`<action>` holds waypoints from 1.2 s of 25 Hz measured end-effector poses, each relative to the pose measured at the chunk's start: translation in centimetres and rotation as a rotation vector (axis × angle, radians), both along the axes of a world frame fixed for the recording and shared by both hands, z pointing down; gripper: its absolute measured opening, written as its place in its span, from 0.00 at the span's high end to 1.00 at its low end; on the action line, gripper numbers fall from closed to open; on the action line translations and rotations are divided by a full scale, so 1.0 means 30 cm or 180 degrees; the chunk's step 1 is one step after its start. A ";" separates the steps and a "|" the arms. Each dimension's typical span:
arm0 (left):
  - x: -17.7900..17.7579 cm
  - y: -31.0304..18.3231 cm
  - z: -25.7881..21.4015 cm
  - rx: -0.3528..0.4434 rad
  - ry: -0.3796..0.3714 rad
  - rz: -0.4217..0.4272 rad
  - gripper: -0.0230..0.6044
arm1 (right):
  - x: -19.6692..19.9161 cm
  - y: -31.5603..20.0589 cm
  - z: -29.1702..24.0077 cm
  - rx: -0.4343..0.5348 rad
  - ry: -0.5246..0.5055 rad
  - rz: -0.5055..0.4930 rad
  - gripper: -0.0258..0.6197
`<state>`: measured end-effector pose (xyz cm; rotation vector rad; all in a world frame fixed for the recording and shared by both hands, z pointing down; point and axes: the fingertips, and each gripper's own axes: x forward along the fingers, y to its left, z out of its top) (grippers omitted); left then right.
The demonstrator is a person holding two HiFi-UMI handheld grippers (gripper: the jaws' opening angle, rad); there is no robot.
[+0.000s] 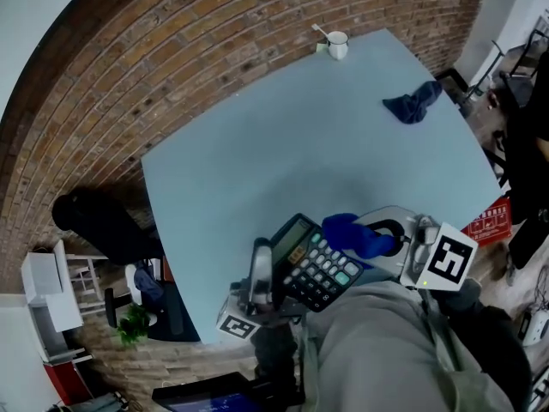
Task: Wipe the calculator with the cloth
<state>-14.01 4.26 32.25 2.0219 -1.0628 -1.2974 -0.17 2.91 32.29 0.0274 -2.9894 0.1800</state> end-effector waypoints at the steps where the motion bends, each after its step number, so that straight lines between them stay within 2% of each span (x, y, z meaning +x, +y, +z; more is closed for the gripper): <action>1: 0.025 -0.001 -0.006 0.0023 0.0022 0.0108 0.90 | -0.008 -0.017 -0.016 -0.0177 -0.0132 -0.0043 0.85; 4: 0.084 0.003 -0.019 0.0139 0.0325 0.0390 0.90 | -0.028 -0.078 -0.074 -0.0287 -0.0553 -0.0236 0.85; 7: 0.108 0.002 -0.028 0.0214 0.0589 0.0518 0.90 | -0.047 -0.123 -0.089 -0.0261 -0.0723 -0.0246 0.85; 11: 0.052 -0.003 -0.024 0.0159 0.0665 0.0313 0.90 | -0.036 -0.074 -0.050 -0.0477 -0.0584 -0.0335 0.85; 15: -0.060 -0.003 -0.021 0.0204 0.0834 0.0034 0.90 | 0.008 0.116 -0.022 -0.0475 -0.0377 -0.0898 0.85; 16: -0.074 -0.004 -0.025 0.0223 0.0823 0.0022 0.90 | 0.019 0.162 -0.016 -0.0451 -0.0334 -0.1007 0.85; 18: -0.076 -0.008 -0.035 0.0241 0.0769 0.0062 0.90 | 0.037 0.201 -0.001 -0.0443 -0.0242 -0.1019 0.85; 20: -0.061 -0.012 -0.041 0.0256 0.0806 0.0119 0.90 | 0.051 0.167 0.001 -0.0446 -0.0267 -0.0847 0.85; 22: -0.034 -0.013 -0.046 0.0274 0.0842 0.0212 0.90 | 0.070 0.091 -0.030 -0.0395 -0.0491 -0.0556 0.85; 24: 0.013 -0.015 -0.039 0.0225 0.0676 0.0340 0.90 | 0.094 0.012 -0.085 -0.0344 -0.0812 -0.0284 0.85; 27: 0.088 -0.020 -0.012 0.0087 0.0190 0.0480 0.90 | 0.081 -0.071 -0.142 -0.0189 -0.1038 -0.0140 0.85; 30: 0.144 -0.031 -0.017 0.0081 0.0204 0.0593 0.90 | 0.023 -0.080 -0.136 0.0002 -0.0878 -0.0191 0.85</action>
